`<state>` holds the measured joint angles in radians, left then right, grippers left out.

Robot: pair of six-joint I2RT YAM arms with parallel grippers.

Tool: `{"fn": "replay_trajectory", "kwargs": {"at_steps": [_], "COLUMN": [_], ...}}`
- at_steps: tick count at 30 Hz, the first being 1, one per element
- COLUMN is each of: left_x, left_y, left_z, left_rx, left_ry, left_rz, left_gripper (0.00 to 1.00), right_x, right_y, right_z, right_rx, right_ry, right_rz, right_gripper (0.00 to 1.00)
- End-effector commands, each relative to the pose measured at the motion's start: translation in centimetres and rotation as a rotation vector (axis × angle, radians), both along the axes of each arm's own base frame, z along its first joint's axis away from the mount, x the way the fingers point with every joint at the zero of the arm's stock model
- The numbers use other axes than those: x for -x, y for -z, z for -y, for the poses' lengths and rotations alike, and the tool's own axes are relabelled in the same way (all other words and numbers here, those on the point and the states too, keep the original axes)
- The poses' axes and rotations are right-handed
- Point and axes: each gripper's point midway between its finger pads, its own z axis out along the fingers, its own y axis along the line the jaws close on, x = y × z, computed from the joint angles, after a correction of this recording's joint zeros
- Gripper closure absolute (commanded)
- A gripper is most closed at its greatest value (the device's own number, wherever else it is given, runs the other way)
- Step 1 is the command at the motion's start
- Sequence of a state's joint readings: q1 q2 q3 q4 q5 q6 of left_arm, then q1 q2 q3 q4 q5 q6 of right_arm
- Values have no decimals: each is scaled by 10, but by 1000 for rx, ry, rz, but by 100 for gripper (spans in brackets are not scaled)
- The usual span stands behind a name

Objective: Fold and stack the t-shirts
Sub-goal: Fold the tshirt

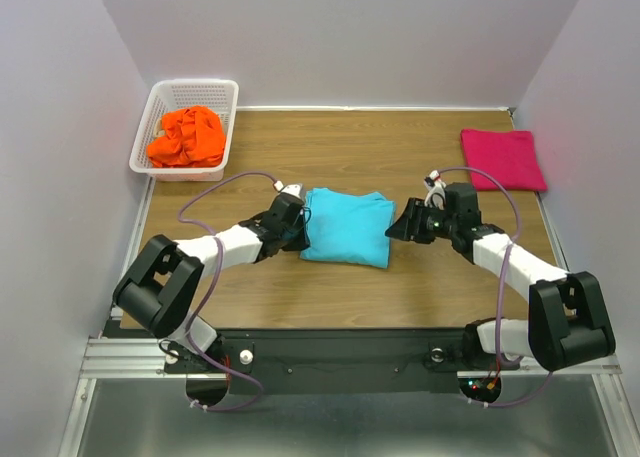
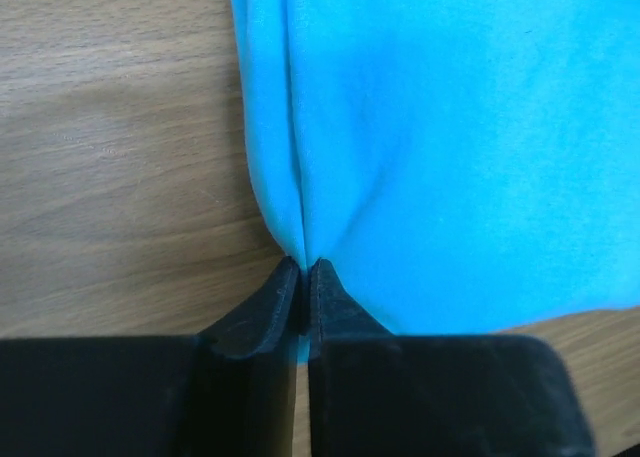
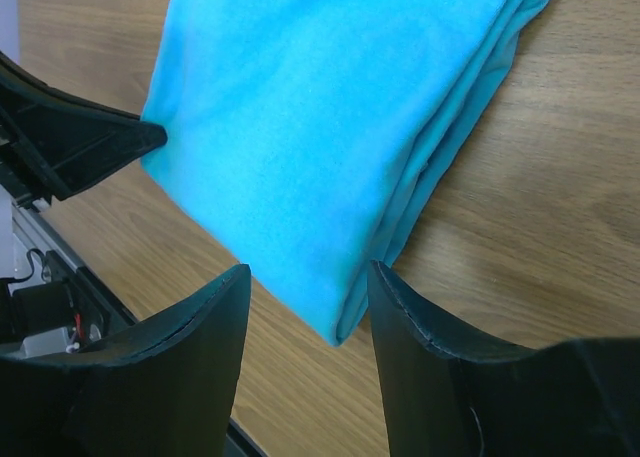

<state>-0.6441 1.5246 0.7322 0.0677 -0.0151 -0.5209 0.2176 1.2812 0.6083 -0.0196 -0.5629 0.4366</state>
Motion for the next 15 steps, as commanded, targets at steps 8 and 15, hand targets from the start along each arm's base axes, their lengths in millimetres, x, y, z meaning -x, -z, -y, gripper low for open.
{"fn": "replay_trajectory", "kwargs": {"at_steps": [8, 15], "left_x": [30, 34], "left_y": [9, -4], "left_z": [2, -11], "left_rx": [111, 132], "left_ry": [-4, -67], "left_rz": [-89, -45], "left_gripper": [100, 80], "right_x": [3, -5], "right_y": [-10, -19], "right_z": [-1, -4], "right_rx": [-5, -19], "right_ry": [-6, -7], "right_rz": [58, 65], "right_gripper": [44, 44]}}
